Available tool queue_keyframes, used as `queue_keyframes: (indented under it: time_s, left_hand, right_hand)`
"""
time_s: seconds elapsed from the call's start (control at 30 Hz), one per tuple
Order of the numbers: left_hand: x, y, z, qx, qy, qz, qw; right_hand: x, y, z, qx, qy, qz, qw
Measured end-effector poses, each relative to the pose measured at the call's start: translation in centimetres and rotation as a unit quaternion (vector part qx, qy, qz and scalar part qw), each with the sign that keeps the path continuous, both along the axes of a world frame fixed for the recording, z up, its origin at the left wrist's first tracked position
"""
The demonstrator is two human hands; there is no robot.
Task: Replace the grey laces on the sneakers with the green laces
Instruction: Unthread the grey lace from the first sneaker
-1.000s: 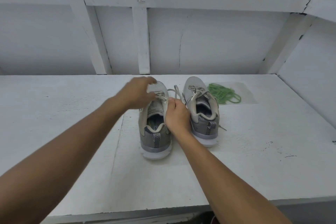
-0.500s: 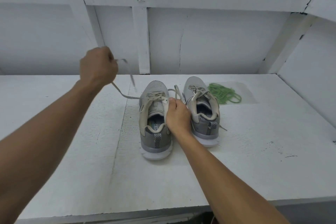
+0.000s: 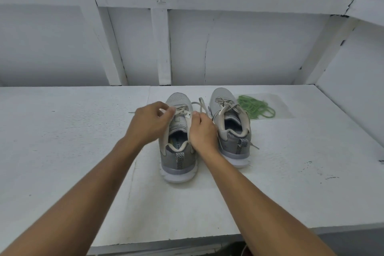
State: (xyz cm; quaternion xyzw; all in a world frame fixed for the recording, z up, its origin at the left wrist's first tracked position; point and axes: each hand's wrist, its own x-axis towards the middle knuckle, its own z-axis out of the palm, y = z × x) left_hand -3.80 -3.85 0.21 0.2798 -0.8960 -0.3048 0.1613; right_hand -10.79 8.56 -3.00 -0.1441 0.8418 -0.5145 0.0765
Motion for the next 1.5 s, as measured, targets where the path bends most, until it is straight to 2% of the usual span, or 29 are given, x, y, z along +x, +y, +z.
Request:
queue_keyframes:
  time_s: [0.17, 0.23, 0.3, 0.37, 0.43, 0.53, 0.73, 0.9, 1.17, 1.23, 1.33, 1.4, 1.5]
  left_hand:
    - [0.2, 1.7, -2.1, 0.039, 0.061, 0.028, 0.997]
    - [0.5, 1.9, -2.6, 0.082, 0.101, 0.054, 0.990]
    - [0.6, 2.3, -2.8, 0.119, 0.122, 0.070, 0.983]
    - [0.6, 2.5, -2.9, 0.151, 0.137, 0.078, 0.976]
    - [0.4, 2.5, -2.9, 0.175, 0.145, 0.087, 0.970]
    - [0.3, 2.6, -2.9, 0.187, 0.148, 0.105, 0.966]
    - [0.2, 2.4, -3.2, 0.218, 0.156, 0.116, 0.957]
    - [0.1, 2.3, -3.4, 0.220, 0.166, 0.119, 0.954]
    - [0.3, 2.6, -3.1, 0.211, 0.164, 0.126, 0.955]
    - [0.3, 2.5, -3.3, 0.228, 0.170, 0.127, 0.950]
    - [0.1, 2.5, -3.5, 0.219, 0.164, 0.135, 0.952]
    - [0.1, 2.5, -3.5, 0.213, 0.163, 0.135, 0.954]
    - [0.1, 2.3, -3.7, 0.206, 0.161, 0.127, 0.957]
  right_hand:
    - [-0.5, 0.0, 0.8, 0.039, 0.011, 0.031, 0.999]
    - [-0.7, -0.1, 1.3, 0.074, 0.055, 0.054, 0.994]
    - [-1.0, -0.4, 1.8, 0.142, 0.152, 0.089, 0.974]
    - [-1.5, -0.9, 2.5, 0.203, 0.245, 0.127, 0.939]
    - [-2.0, -1.6, 3.4, 0.240, 0.281, 0.182, 0.911]
    - [-2.7, -2.8, 4.6, 0.279, 0.287, 0.241, 0.884]
    - [-2.7, -4.6, 5.4, 0.322, 0.291, 0.269, 0.860]
    - [-2.2, -5.3, 4.8, 0.364, 0.344, 0.255, 0.827]
    - [-2.8, -5.1, 4.9, 0.395, 0.388, 0.222, 0.802]
    - [-3.7, -4.8, 5.7, 0.400, 0.389, 0.189, 0.808]
    - [-4.8, -4.1, 6.7, 0.395, 0.353, 0.142, 0.836]
    - [-4.5, -4.0, 6.6, 0.378, 0.310, 0.182, 0.853]
    - [-2.9, -4.4, 5.6, 0.380, 0.297, 0.273, 0.832]
